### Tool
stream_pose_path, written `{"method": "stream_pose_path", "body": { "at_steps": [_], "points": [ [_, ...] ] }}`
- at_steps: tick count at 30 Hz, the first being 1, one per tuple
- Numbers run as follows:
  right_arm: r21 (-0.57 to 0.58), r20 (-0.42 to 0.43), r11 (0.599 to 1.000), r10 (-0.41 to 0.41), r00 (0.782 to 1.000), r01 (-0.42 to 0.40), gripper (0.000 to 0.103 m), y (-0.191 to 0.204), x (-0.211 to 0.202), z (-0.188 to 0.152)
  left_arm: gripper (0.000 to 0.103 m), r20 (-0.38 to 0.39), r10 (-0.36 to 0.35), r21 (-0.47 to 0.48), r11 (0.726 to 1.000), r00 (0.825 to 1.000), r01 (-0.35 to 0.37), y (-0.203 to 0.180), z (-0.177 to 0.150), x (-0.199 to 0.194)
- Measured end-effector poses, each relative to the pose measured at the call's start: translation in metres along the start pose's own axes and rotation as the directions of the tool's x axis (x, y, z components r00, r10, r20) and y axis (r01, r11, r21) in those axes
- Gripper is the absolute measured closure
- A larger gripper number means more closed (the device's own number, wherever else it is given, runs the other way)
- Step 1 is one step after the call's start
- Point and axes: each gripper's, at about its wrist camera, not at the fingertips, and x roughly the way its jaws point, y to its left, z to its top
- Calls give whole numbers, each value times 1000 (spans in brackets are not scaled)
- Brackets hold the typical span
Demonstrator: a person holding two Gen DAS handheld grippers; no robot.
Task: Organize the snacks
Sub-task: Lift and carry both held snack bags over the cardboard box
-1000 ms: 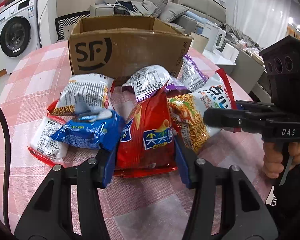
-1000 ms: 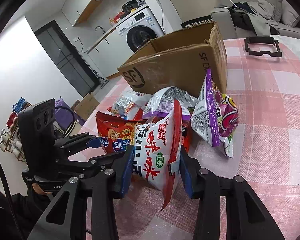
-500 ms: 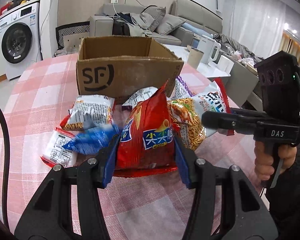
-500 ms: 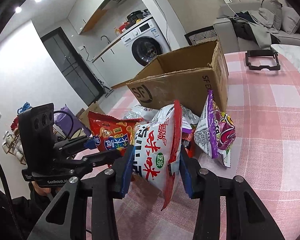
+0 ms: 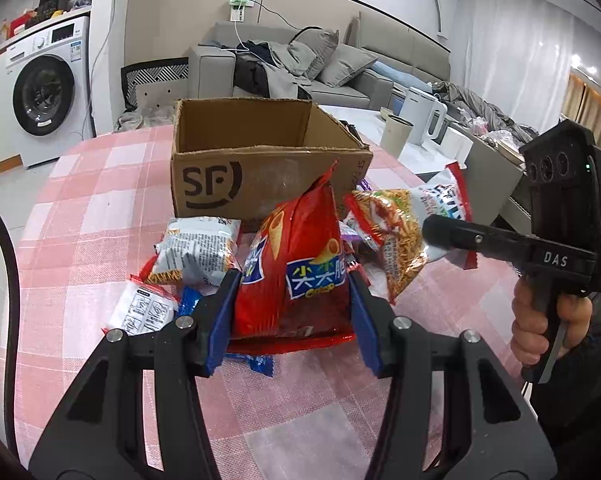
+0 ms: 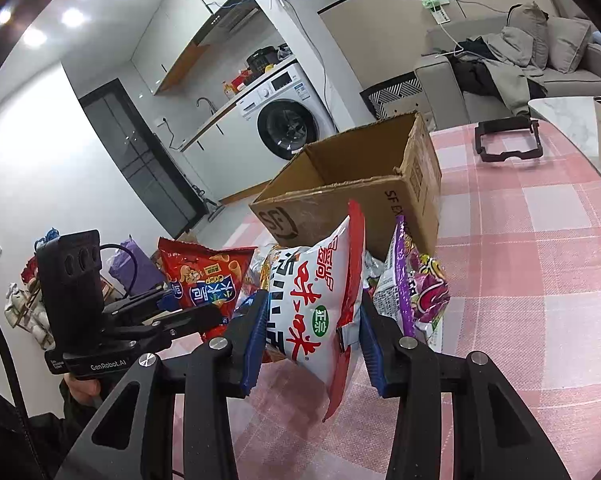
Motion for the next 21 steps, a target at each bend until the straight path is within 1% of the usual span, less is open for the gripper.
{"method": "stream_pose_path", "body": {
  "at_steps": [8, 14, 18, 21],
  "points": [
    [12, 54, 1000, -7, 999, 6, 61, 2, -10, 11, 53, 12, 46, 1, 999, 999, -46, 2, 12, 2],
    [-5, 68, 1000, -19, 997, 20, 61, 7, -8, 22, 53, 24, 101, 14, 995, 995, -102, 1, 25, 5],
    [-19, 79, 999, -32, 996, 34, 61, 13, -8, 32, 53, 30, 113, 10, 993, 993, -114, 2, 34, 9],
    [-22, 92, 999, -40, 995, 42, 61, 17, -7, 40, 53, 34, 135, 11, 991, 990, -135, 4, 41, 12]
  ]
}}
